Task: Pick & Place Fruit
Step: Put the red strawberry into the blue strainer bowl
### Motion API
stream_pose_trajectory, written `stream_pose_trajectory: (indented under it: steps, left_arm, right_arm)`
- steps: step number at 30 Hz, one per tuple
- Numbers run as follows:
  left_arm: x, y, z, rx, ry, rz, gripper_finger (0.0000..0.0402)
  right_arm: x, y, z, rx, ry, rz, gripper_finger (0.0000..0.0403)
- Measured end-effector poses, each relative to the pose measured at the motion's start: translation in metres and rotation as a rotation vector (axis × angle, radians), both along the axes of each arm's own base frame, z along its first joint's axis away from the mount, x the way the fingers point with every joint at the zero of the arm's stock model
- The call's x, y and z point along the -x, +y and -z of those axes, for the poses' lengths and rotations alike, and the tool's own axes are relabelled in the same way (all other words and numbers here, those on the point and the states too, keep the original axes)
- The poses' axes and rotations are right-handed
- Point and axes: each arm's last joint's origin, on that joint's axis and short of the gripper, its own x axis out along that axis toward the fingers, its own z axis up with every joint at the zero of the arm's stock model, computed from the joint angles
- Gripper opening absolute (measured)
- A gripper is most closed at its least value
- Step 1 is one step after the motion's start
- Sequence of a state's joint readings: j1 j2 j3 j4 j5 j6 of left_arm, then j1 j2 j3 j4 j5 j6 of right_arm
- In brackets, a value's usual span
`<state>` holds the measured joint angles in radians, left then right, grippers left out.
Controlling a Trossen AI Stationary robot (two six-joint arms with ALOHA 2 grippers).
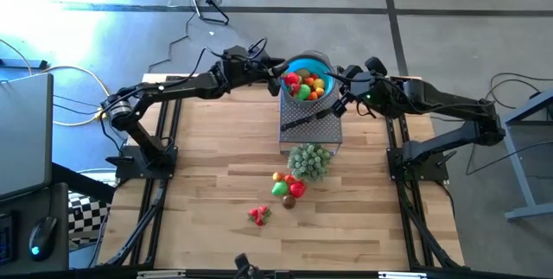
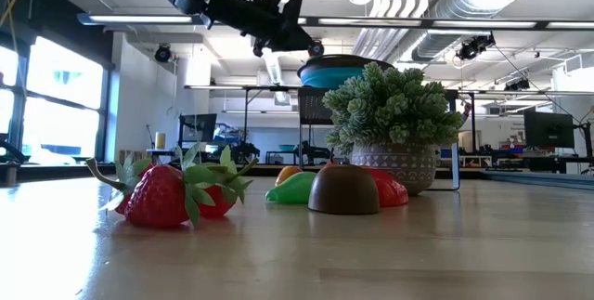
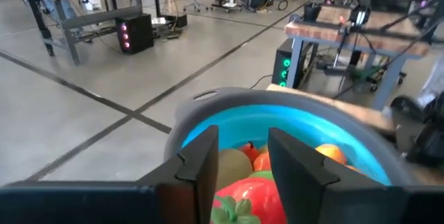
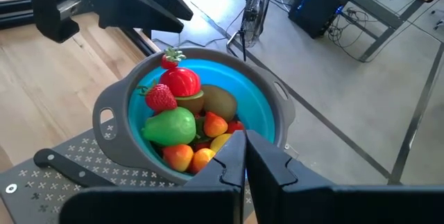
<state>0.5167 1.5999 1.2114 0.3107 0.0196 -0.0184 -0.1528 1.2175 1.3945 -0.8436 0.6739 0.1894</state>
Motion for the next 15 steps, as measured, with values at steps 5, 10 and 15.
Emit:
stream_pose_trajectory:
  steps: [5, 10, 15]
  left_arm:
    - [0.012, -0.007, -0.019, 0.032, -0.069, -0.001, 0.0127]
    - [0.034, -0.019, -0.042, -0.006, -0.043, 0.003, 0.0127]
    - [0.058, -0.034, -0.058, -0.005, 0.015, 0.001, 0.0127]
  right_arm:
    - [0.001, 0.000, 0.001, 0.000, 0.011, -0.002, 0.0004]
    - [0.001, 0.000, 0.002, -0.010, 0.026, -0.010, 0.0004]
    - [0.001, 0.002, 0.002, -0.038, 0.022, -0.046, 0.0004]
